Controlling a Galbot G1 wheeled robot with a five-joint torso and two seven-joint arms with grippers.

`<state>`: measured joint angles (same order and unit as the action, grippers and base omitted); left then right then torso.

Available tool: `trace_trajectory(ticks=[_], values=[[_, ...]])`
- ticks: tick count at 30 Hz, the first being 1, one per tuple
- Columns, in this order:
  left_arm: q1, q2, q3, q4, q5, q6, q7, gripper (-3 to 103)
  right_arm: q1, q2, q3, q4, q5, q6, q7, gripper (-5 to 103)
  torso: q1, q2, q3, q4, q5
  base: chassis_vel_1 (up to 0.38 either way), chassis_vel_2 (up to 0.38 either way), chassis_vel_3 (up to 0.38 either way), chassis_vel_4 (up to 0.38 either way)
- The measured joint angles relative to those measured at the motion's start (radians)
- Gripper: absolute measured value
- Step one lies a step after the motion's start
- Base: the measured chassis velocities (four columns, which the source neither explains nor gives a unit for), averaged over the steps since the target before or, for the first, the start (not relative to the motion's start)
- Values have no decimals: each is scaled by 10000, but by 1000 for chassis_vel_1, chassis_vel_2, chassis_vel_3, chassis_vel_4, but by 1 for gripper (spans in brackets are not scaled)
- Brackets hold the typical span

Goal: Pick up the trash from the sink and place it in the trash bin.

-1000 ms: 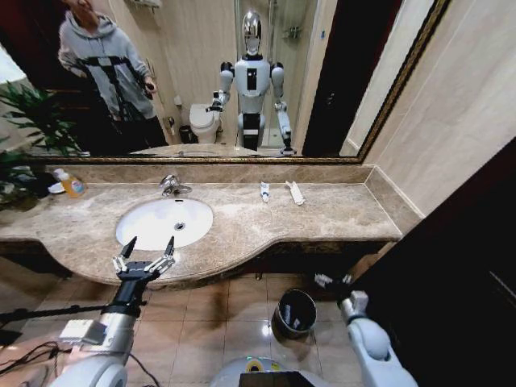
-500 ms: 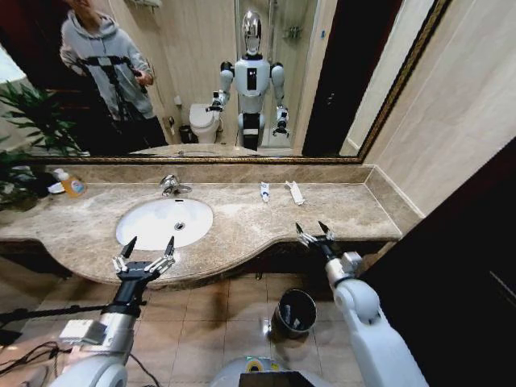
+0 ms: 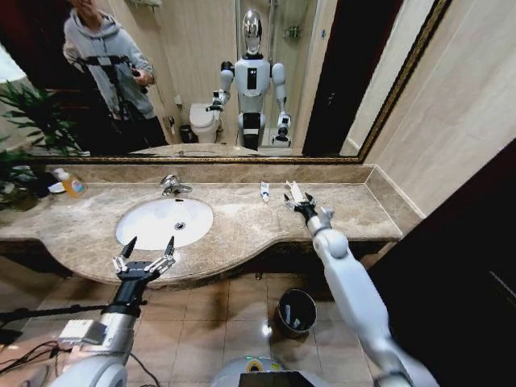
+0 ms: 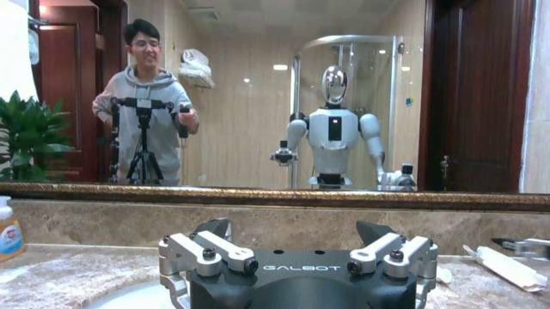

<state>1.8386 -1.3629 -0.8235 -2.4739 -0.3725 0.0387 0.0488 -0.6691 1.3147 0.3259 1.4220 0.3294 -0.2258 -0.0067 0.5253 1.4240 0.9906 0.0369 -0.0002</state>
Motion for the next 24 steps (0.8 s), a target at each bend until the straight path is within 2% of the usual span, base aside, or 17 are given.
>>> trace_trajectory(ticks=[3, 7, 17, 18, 24], values=[[0, 0, 1, 1, 0, 0, 1, 100, 711, 225, -212, -1352, -575, 440, -81, 99, -1, 0, 0, 1, 3, 0, 0, 0, 0], [0, 0, 1, 0, 0, 0, 1, 100, 1139, 314, 35, -2274, -958, 714, -162, 99, -2, 0, -2, 1, 1, 0, 0, 0, 0], [0, 0, 1, 0, 0, 0, 1, 100, 1021, -97, 396, -2795, -599, 610, -155, 99, -4, 1, -2, -3, 3, 0, 0, 0, 0], [0, 0, 1, 0, 0, 0, 1, 100, 1015, -97, 417, -2860, -499, 554, -179, 101, -4, 2, -2, -1, 3, 0, 0, 0, 0], [0, 0, 0, 0, 0, 0, 1, 100, 1011, -75, 428, -2963, -270, 425, -319, 89, -3, 2, -2, 0, 2, 0, 0, 0, 0]])
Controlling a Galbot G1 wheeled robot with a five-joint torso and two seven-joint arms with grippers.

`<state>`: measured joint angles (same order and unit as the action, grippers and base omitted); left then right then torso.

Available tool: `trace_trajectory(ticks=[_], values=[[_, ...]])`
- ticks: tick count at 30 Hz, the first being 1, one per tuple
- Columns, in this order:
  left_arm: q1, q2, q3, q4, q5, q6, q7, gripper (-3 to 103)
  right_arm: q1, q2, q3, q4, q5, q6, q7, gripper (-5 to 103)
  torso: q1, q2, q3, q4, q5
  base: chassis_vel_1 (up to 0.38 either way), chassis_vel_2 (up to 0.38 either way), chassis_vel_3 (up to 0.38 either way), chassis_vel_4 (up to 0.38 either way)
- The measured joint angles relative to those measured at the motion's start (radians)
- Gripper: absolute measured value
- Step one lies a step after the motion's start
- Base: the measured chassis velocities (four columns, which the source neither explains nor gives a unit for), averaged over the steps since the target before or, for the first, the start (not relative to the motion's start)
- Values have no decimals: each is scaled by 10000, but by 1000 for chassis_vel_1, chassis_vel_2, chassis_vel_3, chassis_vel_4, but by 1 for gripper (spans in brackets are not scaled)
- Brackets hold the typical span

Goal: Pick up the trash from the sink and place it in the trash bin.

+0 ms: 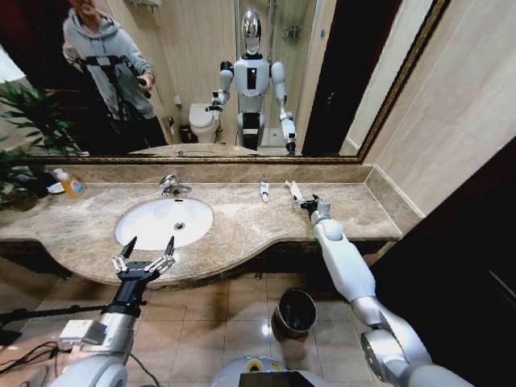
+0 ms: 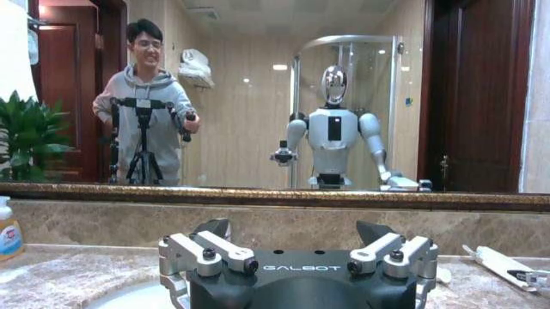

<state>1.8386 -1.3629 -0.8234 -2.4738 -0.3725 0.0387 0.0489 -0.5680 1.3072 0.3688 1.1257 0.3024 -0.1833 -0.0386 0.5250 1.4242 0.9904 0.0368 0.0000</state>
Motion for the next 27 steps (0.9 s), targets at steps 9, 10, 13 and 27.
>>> trace_trajectory(ticks=[9, 10, 13, 27], values=[[0, 0, 0, 0, 0, 0, 0, 100, -6, 34, 19, 114, 84, -284, 2, 61, 0, 0, 0, 0, -1, 0, 0, 0, 0], [0, 0, 0, 0, 0, 0, 0, 100, -6, 34, 19, 114, 84, -284, 2, 61, 0, 0, 0, 0, -1, 0, 0, 0, 0], [0, 0, 0, 0, 0, 0, 0, 100, -55, 69, 31, 118, 44, -298, 46, 53, 0, 0, 0, 0, 0, 0, 0, 0, 0], [0, 0, 0, 0, 0, 0, 0, 100, -326, -3, 87, 693, 313, -473, 251, 14, 0, 0, 0, 0, 0, 0, 0, 0, 0]])
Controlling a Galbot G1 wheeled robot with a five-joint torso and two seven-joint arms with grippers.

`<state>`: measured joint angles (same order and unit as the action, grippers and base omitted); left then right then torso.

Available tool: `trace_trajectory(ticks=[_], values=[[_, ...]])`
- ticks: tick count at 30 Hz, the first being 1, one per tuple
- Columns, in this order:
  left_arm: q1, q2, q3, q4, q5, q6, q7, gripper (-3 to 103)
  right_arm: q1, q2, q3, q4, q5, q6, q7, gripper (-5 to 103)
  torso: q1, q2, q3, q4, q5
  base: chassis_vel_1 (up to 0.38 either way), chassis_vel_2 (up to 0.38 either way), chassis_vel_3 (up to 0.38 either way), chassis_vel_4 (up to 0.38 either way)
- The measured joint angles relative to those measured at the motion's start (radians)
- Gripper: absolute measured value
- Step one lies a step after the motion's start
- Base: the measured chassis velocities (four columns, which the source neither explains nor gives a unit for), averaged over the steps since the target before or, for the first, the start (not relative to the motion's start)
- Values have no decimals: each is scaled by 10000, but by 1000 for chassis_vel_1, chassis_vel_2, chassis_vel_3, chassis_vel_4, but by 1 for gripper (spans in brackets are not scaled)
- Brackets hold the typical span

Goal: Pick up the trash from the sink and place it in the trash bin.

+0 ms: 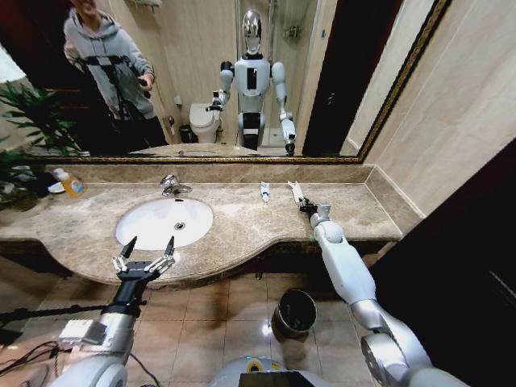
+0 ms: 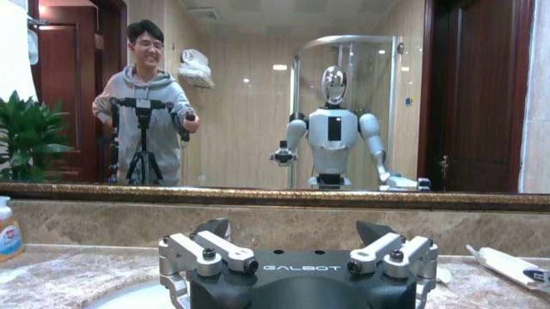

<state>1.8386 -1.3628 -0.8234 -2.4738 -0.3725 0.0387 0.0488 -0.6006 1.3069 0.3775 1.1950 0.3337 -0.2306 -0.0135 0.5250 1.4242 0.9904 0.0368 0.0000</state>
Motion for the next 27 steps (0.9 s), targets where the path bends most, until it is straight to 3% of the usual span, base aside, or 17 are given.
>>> trace_trajectory(ticks=[6, 16, 23, 27], values=[[0, 0, 0, 0, 0, 0, 0, 100, -119, -83, -6, 356, 81, -92, 76, 1, 0, 0, 0, 0, 1, 0, 0, 0, 0], [0, 0, 0, 0, 0, 0, 0, 100, -1013, -681, 65, 2156, 521, -330, 296, 0, 1, 0, 0, 1, 1, 0, 0, 0, 0], [0, 0, 0, 0, 0, 0, -2, 100, -3186, -1443, 580, 4796, 969, -292, 760, 0, 0, 0, -1, -4, 1, 0, 0, 0, 0], [0, -1, 0, 0, 0, -1, 1, 100, -4393, -1528, 745, 6191, 1155, -190, 1004, 0, -1, 1, -1, 0, 3, 0, 0, 0, 0]])
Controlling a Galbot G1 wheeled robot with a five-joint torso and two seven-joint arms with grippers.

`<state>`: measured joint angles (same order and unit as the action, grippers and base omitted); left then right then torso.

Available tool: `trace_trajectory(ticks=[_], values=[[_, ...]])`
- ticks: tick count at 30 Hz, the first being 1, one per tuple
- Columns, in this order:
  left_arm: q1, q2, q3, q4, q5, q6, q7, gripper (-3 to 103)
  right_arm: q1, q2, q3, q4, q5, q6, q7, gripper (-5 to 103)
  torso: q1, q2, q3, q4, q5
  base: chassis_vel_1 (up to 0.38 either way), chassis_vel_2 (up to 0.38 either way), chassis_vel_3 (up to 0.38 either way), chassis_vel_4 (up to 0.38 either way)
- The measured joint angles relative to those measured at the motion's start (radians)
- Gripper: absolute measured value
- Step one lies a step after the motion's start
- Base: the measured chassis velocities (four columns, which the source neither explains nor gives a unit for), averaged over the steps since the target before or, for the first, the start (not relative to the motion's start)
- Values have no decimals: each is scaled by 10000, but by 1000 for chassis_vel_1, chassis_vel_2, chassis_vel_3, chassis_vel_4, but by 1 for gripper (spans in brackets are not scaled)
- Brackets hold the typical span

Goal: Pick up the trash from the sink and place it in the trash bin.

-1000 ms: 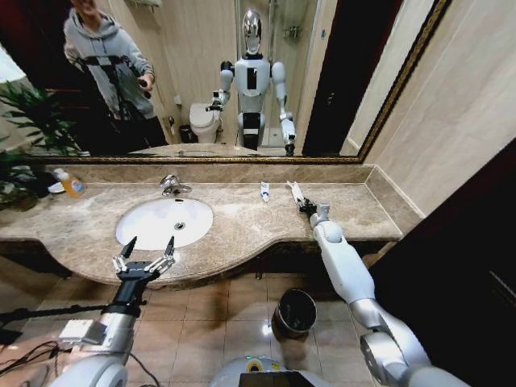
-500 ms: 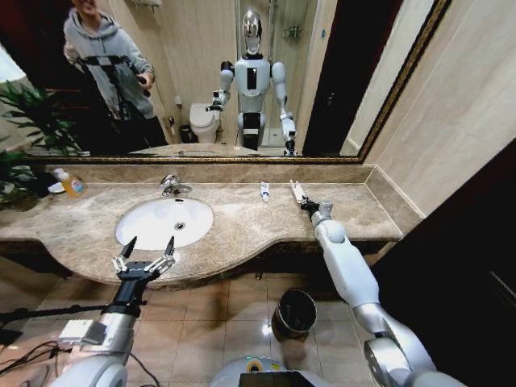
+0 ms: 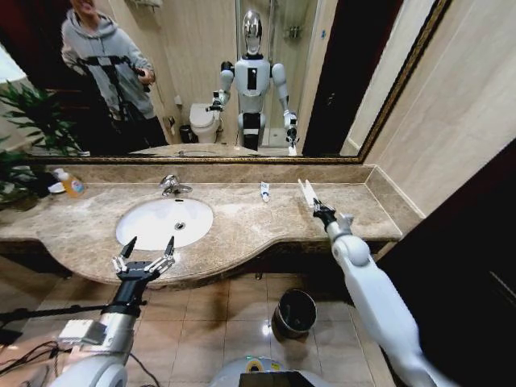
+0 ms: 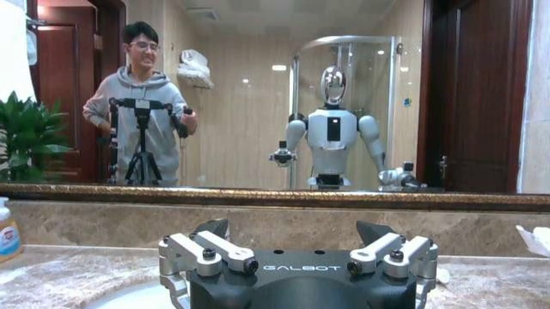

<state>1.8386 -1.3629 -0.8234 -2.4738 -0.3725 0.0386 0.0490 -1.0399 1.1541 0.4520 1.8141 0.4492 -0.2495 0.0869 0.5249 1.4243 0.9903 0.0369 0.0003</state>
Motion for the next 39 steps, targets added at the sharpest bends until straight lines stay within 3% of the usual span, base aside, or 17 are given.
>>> trace_trajectory(ticks=[5, 7, 9, 11, 18, 21, 25, 31, 37, 39], values=[[0, 1, 0, 0, 0, 0, -2, 100, -1411, 117, 462, 1254, -96, 353, 194, 0, 0, 0, 0, -1, -5, 0, 0, 0, 0], [0, 0, 0, -1, 0, 0, -2, 100, -2419, 237, 689, 1550, -541, 1188, 395, 0, 0, 0, 0, -3, -2, 0, 0, 0, 0], [0, 1, 0, 0, 0, 0, -2, 100, -2670, 269, 722, 1582, -660, 1442, 391, 0, -1, 0, -1, -4, -1, 0, 0, 0, 0], [0, 0, 0, 0, 0, 0, -1, 100, -3691, 466, 977, 1854, -891, 2356, 174, 0, 0, 0, 0, 1, -1, 0, 0, 0, 0], [0, 0, 0, 1, 0, 0, -3, 100, -5772, 1175, 1462, 2306, -1410, 3707, -100, 0, 0, 0, 0, -1, -4, 0, 0, 0, 0], [0, 1, 0, 0, 1, 0, -1, 100, -6924, 2032, 1850, 1877, -1979, 4947, 119, 0, -1, 1, -1, -3, -1, 0, 0, 0, 0], [0, 0, 0, 0, 0, 1, -1, 100, -7449, 2144, 1906, 1384, -2236, 5559, 73, 0, 1, 0, 0, -1, -3, 0, 0, 0, 0], [0, 0, 0, 0, 0, 0, -1, 100, -7556, 2109, 1696, 280, -2289, 5561, -272, 0, 1, 0, 0, -1, -2, 0, 0, 0, 0], [0, 0, 0, 0, 0, 0, -1, 100, -7404, 2006, 1203, -509, -2404, 4387, -848, 0, 1, -1, 1, -1, -5, 0, 0, 0, 0], [0, 0, 0, 0, 0, 0, -1, 100, -6809, 1836, 978, -1574, -2714, 3749, -1541, 0, 0, -1, 1, -3, -3, 0, 0, 0, 0]])
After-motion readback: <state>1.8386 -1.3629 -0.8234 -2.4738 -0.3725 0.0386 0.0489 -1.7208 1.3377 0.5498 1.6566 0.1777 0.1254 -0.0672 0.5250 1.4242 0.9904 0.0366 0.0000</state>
